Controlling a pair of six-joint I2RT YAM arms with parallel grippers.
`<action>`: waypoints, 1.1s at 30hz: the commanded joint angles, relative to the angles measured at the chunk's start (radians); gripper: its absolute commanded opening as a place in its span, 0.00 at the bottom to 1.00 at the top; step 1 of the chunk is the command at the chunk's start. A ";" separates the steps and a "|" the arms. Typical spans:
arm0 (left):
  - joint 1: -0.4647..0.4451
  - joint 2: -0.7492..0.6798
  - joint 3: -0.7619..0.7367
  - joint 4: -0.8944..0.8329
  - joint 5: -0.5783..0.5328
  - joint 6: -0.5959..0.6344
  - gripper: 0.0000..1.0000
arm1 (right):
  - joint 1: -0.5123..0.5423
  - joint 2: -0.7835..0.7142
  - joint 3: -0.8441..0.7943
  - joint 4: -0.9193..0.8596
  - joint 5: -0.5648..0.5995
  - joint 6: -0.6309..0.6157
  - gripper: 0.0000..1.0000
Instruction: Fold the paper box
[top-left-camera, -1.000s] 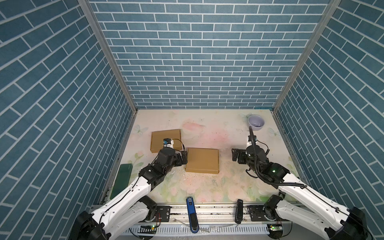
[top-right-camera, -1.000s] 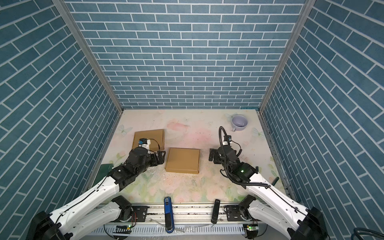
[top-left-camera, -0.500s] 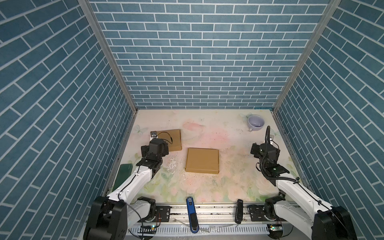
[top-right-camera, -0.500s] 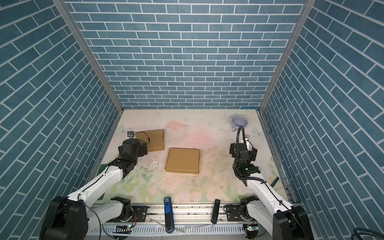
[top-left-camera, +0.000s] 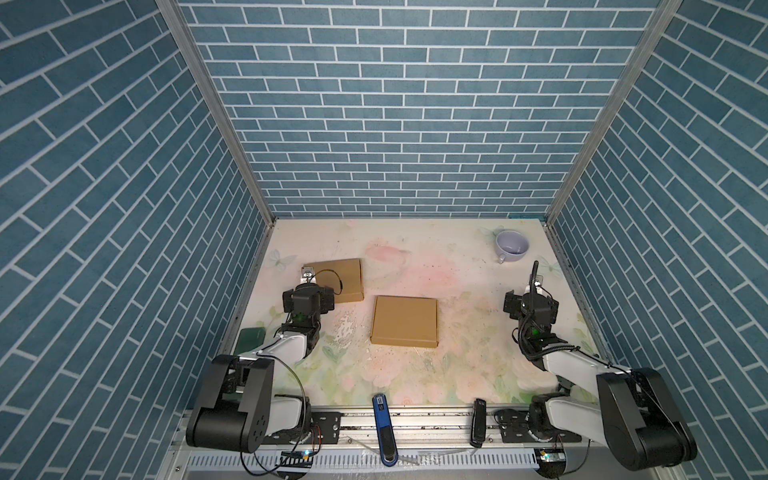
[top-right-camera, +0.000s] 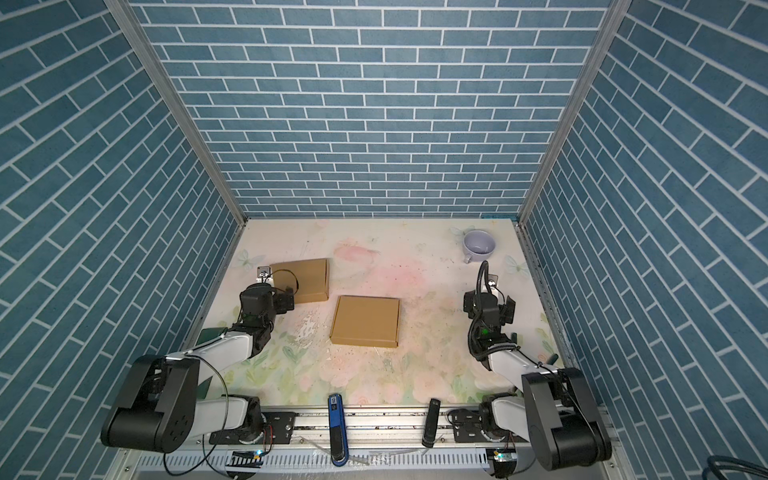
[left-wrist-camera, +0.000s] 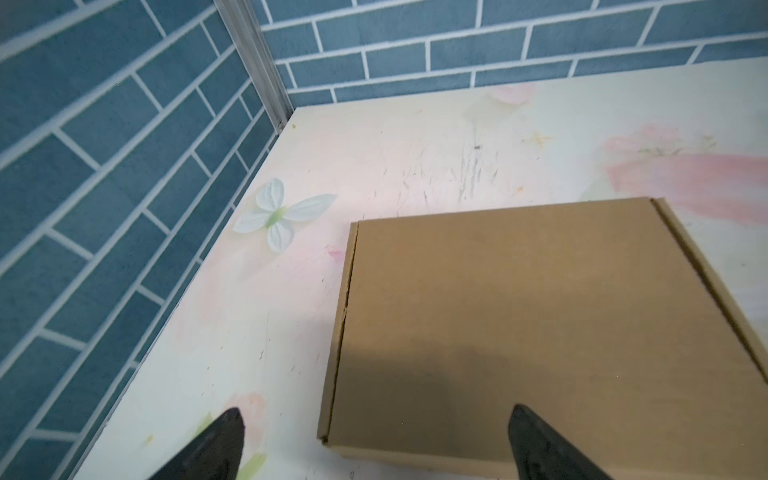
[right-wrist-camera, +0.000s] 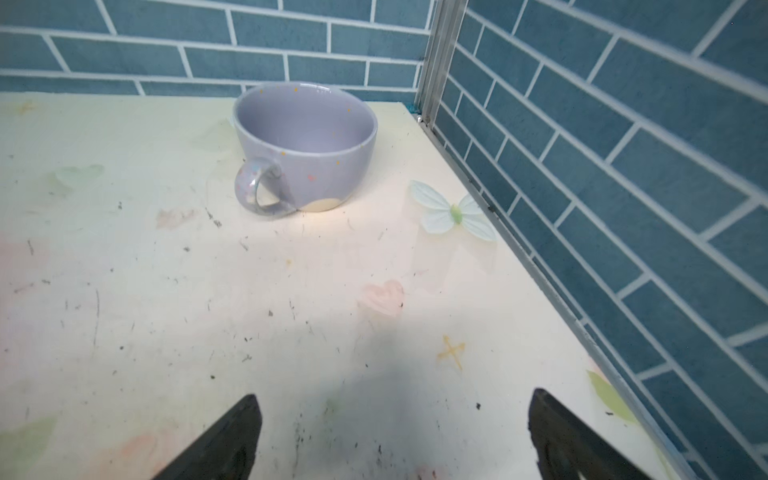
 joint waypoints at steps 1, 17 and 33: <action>0.013 0.020 -0.009 0.141 0.040 0.048 1.00 | -0.019 0.065 -0.017 0.280 -0.048 -0.080 0.99; 0.120 0.202 -0.057 0.407 0.243 0.032 1.00 | -0.166 0.277 0.059 0.316 -0.324 -0.060 0.99; 0.114 0.215 0.000 0.321 0.380 0.094 1.00 | -0.186 0.300 0.101 0.278 -0.332 -0.049 0.99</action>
